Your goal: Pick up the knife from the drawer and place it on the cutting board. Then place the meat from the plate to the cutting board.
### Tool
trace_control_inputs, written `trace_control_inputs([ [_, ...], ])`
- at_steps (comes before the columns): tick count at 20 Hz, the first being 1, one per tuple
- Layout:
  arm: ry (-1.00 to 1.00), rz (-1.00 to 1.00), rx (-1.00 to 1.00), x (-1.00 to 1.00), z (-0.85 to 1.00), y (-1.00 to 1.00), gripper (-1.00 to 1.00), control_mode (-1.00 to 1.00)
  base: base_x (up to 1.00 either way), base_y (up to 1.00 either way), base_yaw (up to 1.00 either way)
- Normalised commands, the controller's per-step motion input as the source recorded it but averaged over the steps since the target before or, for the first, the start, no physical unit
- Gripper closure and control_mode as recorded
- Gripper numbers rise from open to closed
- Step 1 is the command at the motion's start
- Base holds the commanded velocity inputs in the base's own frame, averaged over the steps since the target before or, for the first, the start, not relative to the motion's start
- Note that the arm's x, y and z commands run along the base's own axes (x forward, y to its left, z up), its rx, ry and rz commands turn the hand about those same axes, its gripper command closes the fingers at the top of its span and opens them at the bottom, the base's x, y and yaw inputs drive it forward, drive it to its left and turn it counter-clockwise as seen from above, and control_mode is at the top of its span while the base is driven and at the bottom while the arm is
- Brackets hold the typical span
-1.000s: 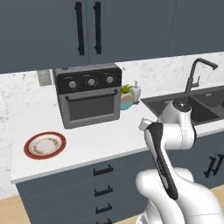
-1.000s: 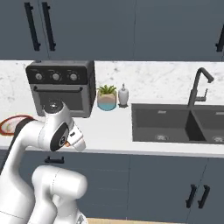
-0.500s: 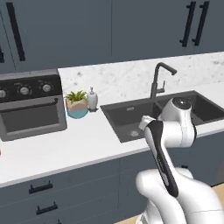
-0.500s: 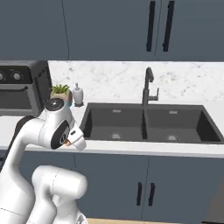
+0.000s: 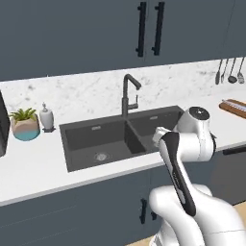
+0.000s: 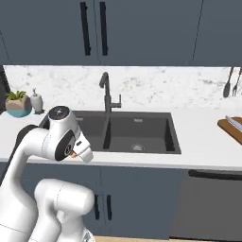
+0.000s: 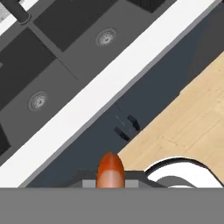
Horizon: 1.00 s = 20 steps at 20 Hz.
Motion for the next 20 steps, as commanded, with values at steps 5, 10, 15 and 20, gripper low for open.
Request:
trace_control_inputs([
  [5, 0.00, 0.00, 0.00, 0.00, 0.00, 0.00, 1.00, 1.00, 0.28, -1.00, -0.01],
  [10, 0.00, 0.00, 0.00, 0.00, 0.00, 0.00, 1.00, 1.00, 0.33, -1.00, -0.04],
  [15, 0.00, 0.00, 0.00, 0.00, 0.00, 0.00, 1.00, 1.00, 0.43, -0.91, -0.04],
  [20, 0.00, 0.00, 0.00, 0.00, 0.00, 0.00, 1.00, 1.00, 0.60, -0.47, -0.03],
])
